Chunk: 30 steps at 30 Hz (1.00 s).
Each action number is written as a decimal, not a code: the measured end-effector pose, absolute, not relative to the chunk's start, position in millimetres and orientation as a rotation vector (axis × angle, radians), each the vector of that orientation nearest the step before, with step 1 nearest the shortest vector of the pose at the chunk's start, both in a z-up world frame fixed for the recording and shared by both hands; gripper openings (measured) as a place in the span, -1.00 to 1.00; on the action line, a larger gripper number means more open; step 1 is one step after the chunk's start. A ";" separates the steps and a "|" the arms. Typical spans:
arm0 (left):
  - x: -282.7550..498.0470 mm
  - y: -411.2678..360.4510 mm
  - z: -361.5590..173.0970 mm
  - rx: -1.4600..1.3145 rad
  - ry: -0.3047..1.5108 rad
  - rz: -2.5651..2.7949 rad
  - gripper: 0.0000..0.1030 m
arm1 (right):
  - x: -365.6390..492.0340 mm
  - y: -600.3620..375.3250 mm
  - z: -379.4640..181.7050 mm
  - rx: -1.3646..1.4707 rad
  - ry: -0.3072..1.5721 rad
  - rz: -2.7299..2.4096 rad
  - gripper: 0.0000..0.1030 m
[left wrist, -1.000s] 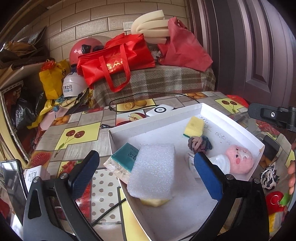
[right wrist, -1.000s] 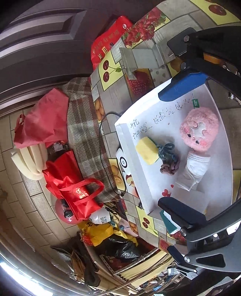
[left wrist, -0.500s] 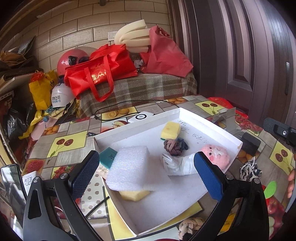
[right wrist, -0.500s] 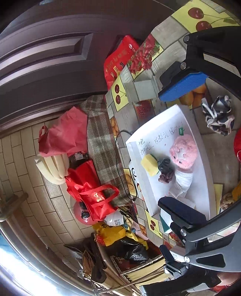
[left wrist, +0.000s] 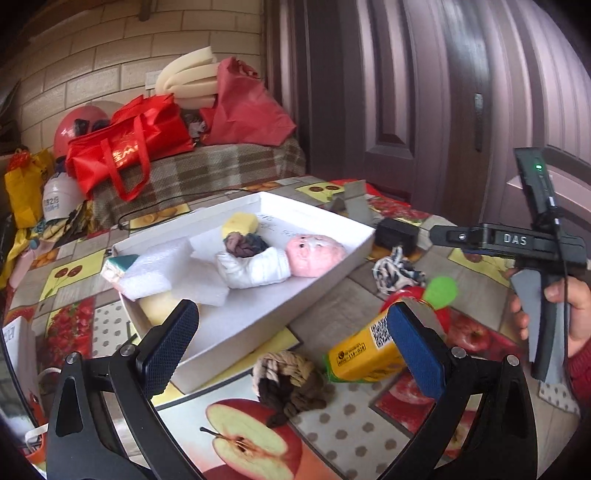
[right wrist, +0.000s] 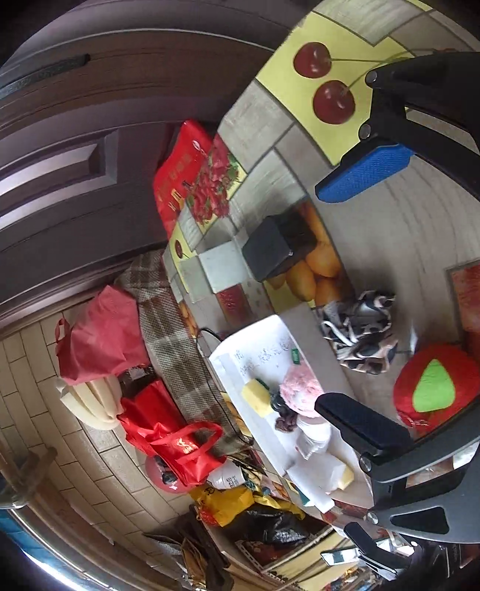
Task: Organize soft objects
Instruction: 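Grasp the yellow tissue pack with the left tool while the right tool grasps the red apple plush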
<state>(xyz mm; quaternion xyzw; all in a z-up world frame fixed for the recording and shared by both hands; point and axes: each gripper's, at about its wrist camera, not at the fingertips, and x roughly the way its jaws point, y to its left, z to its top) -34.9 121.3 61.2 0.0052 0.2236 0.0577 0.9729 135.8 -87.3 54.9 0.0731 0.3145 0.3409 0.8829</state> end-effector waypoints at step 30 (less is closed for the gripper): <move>-21.8 49.5 29.3 0.175 0.713 -0.239 0.99 | 91.7 -37.5 29.0 -0.100 0.814 0.837 0.17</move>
